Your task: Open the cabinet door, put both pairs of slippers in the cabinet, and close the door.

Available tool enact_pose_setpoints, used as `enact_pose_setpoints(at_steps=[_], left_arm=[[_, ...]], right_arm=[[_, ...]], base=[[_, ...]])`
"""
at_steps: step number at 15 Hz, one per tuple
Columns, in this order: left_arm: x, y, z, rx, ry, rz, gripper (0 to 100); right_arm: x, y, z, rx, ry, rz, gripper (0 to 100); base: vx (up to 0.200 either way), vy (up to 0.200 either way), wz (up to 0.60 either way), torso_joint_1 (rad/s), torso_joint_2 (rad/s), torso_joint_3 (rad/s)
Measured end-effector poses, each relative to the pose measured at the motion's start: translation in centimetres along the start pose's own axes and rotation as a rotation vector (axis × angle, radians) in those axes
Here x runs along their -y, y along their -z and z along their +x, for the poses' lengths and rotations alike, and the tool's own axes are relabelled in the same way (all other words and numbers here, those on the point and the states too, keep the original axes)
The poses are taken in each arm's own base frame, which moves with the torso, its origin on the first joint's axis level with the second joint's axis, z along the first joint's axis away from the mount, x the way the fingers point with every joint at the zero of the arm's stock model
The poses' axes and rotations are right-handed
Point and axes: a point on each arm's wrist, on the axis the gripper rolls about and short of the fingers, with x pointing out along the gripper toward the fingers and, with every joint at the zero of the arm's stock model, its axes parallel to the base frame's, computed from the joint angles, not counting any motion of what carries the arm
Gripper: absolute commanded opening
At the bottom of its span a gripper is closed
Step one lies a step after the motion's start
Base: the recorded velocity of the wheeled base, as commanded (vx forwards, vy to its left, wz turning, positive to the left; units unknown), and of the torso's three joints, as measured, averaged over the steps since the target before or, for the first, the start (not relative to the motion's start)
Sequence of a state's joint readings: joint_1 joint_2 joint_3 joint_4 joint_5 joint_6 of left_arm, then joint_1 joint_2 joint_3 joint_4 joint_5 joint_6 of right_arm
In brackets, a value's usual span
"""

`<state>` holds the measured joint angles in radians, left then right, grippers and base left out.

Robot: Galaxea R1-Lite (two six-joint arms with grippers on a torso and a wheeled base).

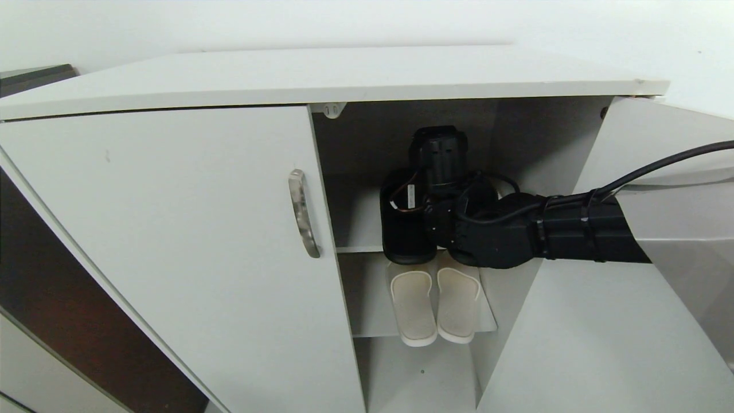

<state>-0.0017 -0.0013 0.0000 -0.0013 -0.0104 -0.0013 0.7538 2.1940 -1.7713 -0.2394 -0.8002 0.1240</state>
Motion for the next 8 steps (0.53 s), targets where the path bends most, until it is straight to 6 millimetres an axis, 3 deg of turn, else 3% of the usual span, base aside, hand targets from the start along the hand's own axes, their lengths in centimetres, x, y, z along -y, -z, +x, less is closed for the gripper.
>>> enact_pose_setpoints(at_steps=[4, 8], left_arm=[[0.0, 0.0, 0.0, 0.0, 0.0, 0.0, 0], [0.0, 0.0, 0.0, 0.0, 0.0, 0.0, 0]], right_arm=[[0.3, 0.2, -2.0, -0.018, -0.018, -0.018, 100], [1.1, -0.5, -6.1, -0.008, -0.075, -0.016, 100]], base=[[0.0, 0.0, 0.0, 0.0, 0.0, 0.0], [0.0, 0.0, 0.0, 0.0, 0.0, 0.0]])
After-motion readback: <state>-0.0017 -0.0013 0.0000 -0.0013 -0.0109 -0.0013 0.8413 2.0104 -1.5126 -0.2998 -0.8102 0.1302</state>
